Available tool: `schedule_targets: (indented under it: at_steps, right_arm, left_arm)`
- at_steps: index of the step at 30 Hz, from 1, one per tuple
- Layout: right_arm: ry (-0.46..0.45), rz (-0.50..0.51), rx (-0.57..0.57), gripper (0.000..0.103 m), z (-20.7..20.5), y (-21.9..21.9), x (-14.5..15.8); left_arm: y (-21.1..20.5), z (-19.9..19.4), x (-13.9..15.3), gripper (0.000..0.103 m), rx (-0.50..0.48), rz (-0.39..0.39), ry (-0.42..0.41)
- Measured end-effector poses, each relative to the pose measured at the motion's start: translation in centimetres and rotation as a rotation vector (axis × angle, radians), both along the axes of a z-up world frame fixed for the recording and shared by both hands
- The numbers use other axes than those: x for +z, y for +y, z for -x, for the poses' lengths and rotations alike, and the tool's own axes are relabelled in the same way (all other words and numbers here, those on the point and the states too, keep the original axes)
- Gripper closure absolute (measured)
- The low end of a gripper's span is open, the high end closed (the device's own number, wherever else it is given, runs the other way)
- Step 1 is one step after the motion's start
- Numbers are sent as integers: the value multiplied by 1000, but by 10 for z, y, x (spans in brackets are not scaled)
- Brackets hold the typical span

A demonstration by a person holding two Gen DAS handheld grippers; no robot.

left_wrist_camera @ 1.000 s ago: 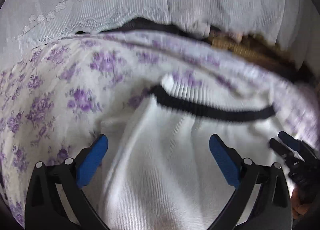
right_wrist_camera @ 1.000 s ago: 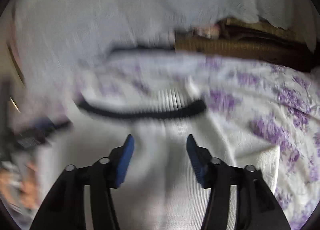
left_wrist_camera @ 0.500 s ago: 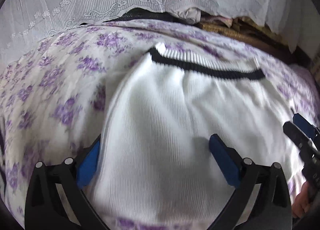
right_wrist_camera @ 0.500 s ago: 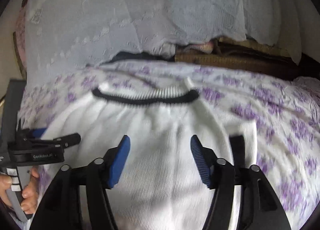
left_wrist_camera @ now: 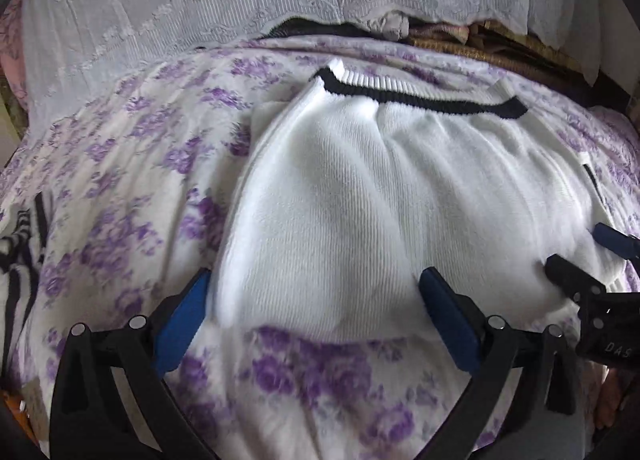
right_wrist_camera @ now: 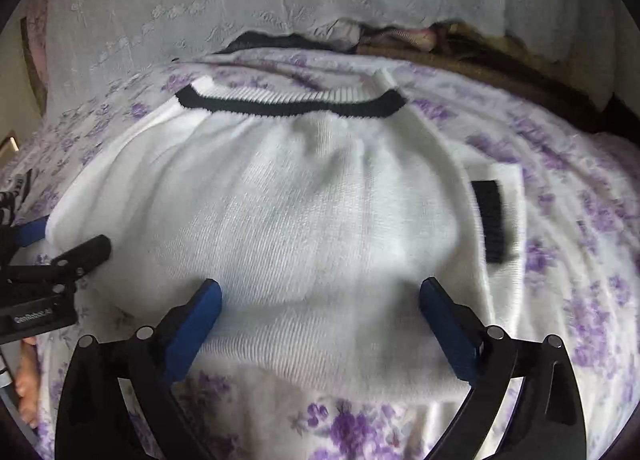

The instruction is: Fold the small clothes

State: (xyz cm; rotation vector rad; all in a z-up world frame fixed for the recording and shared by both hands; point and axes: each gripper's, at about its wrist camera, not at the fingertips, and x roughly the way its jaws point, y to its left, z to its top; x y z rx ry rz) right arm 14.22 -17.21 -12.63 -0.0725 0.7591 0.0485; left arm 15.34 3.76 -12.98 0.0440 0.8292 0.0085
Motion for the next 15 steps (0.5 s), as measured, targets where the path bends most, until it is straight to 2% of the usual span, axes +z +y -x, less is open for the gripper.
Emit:
schedule_targets:
  at_steps: [3, 5, 8, 11, 12, 15]
  right_arm:
    - [-57, -35, 9, 3, 17, -3, 8]
    - [-59, -32, -18, 3, 19, -5, 7]
    - [-37, -89, -56, 3, 14, -20, 5]
    - [90, -143, -64, 3, -5, -29, -9]
    - [88, -132, -61, 3, -5, -27, -8]
    - [76, -100, -65, 3, -2, -22, -7]
  left_arm:
    - [2, 13, 7, 4, 3, 3, -38]
    - [1, 16, 10, 4, 9, -8, -59]
    - [0, 14, 10, 4, 20, -28, -63]
    - [0, 5, 0, 4, 21, -25, -5]
    - [0, -2, -9, 4, 20, -27, 45]
    - [8, -8, -13, 4, 17, 33, 77]
